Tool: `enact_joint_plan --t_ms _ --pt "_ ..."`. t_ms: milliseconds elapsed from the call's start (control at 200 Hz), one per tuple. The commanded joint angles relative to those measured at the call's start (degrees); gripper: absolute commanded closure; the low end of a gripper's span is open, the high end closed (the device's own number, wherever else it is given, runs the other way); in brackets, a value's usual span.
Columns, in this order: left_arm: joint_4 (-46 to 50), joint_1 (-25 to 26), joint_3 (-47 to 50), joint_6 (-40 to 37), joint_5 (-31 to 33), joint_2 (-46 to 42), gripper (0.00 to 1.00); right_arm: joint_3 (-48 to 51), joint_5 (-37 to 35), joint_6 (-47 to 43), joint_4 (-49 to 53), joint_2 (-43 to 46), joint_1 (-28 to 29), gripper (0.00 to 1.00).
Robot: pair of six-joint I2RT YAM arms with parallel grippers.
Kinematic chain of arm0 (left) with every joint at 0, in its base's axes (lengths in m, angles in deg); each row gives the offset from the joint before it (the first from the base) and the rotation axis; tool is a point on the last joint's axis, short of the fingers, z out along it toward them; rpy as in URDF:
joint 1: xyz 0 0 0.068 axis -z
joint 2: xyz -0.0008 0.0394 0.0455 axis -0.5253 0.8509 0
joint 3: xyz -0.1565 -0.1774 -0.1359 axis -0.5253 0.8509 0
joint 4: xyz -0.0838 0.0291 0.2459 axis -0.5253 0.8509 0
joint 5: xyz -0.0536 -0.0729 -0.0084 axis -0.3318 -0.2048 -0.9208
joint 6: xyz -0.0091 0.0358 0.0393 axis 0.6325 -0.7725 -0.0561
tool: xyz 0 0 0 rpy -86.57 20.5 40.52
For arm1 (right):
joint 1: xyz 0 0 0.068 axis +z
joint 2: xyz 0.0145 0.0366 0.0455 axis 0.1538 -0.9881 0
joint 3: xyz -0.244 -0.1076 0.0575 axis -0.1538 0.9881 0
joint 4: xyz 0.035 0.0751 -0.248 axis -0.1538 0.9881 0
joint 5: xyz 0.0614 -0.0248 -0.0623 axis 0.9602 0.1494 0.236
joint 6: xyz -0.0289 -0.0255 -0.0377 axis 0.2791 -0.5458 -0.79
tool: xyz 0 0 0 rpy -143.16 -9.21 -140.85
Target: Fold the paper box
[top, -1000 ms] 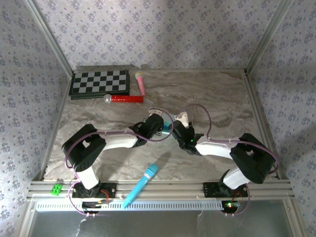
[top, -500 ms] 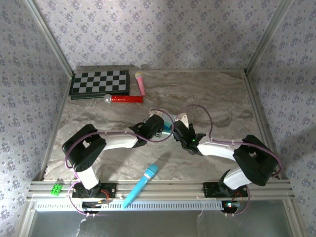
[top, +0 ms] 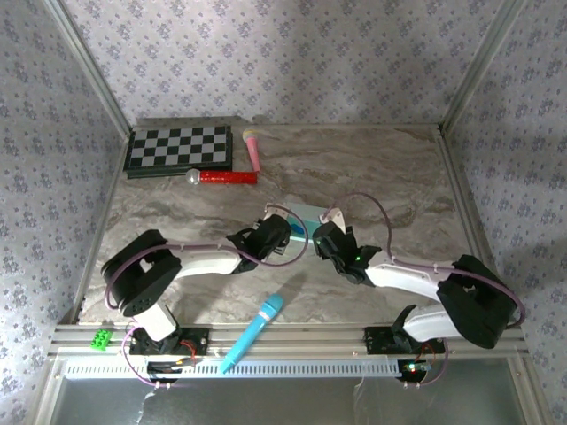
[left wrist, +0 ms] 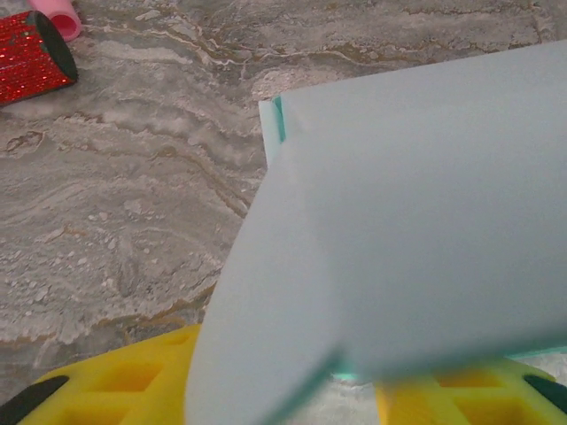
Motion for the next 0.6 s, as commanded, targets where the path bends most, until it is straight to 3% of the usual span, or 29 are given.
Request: enact_joint_plan --t_ms 0,380,595 --pt "0.46 0.78 1.14 -0.50 2.12 -3.13 0.50 1.34 0.62 0.68 3.19 2.71 -0.05 0.36" --pt "2.69 1.80 6.45 1.01 5.85 -10.68 0.48 5.54 -0.33 3.51 9.58 12.26 0.19 0.36" --pt "10.61 1.73 6.48 7.48 17.56 -12.54 0.47 7.52 -3.98 11.21 16.33 18.65 -1.55 0.37"
